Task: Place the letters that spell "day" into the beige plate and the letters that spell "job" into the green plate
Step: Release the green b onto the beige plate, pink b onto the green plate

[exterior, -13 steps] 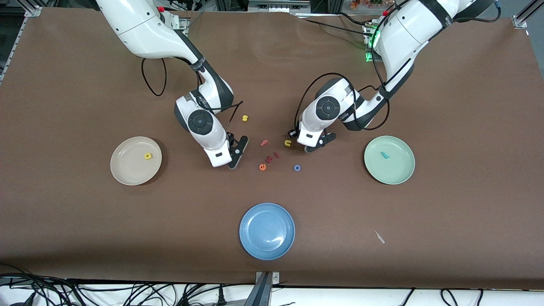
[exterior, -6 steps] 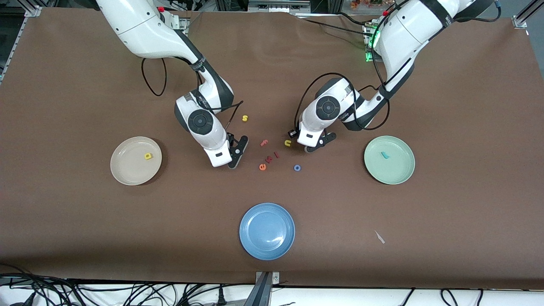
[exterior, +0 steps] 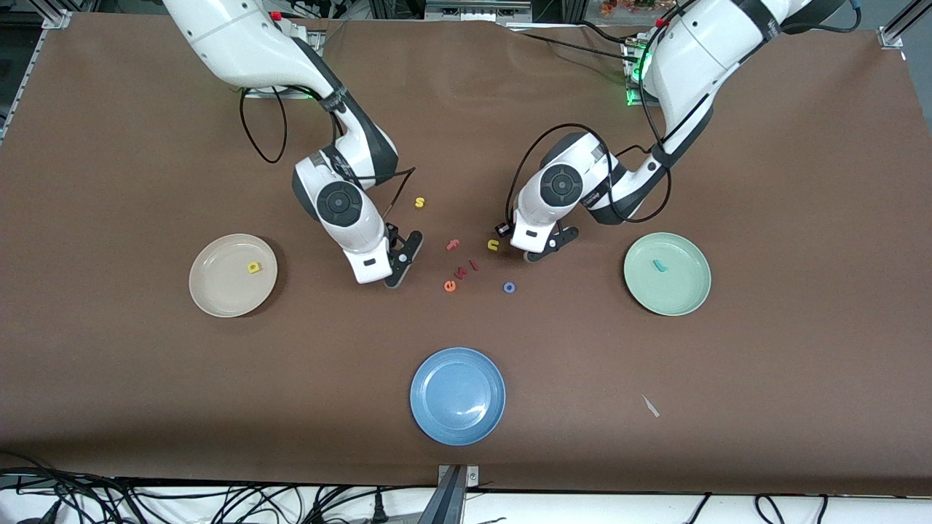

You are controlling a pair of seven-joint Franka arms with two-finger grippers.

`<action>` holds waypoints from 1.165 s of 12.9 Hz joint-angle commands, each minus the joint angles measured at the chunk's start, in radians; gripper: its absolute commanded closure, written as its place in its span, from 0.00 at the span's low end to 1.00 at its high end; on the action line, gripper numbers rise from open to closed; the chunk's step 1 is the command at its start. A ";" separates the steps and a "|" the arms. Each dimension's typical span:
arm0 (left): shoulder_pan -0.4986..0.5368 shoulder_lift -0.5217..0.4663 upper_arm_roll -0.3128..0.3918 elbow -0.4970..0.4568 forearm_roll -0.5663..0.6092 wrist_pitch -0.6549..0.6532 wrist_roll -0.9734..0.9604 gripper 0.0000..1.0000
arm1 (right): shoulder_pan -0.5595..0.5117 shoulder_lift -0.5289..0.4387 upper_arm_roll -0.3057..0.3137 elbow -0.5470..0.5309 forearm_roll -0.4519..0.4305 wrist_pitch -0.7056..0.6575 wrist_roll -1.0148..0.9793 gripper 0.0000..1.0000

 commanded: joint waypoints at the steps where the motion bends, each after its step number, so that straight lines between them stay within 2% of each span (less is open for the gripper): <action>1: 0.002 -0.098 0.005 0.026 0.047 -0.159 -0.011 1.00 | -0.004 -0.122 -0.061 -0.028 0.013 -0.147 0.050 1.00; 3: 0.019 -0.126 0.005 0.081 0.063 -0.313 0.068 1.00 | -0.007 -0.168 -0.142 -0.029 0.068 -0.227 0.037 1.00; 5: 0.065 -0.154 0.005 0.124 0.063 -0.416 0.174 1.00 | -0.007 -0.200 -0.259 -0.040 0.139 -0.293 0.005 1.00; 7: 0.140 -0.181 0.002 0.151 0.063 -0.472 0.318 1.00 | -0.007 -0.205 -0.340 -0.042 0.141 -0.316 0.003 1.00; 9: 0.221 -0.194 0.002 0.154 0.063 -0.498 0.470 1.00 | -0.010 -0.191 -0.406 -0.069 0.142 -0.281 -0.003 1.00; 11: 0.312 -0.194 0.002 0.148 0.063 -0.498 0.622 1.00 | -0.011 -0.188 -0.437 -0.144 0.144 -0.159 0.016 1.00; 13: 0.408 -0.177 0.006 0.145 0.063 -0.500 0.732 1.00 | -0.059 -0.178 -0.450 -0.233 0.167 0.020 0.018 1.00; 15: 0.484 -0.128 0.008 0.143 0.063 -0.486 0.854 1.00 | -0.077 -0.147 -0.450 -0.246 0.229 0.078 0.018 1.00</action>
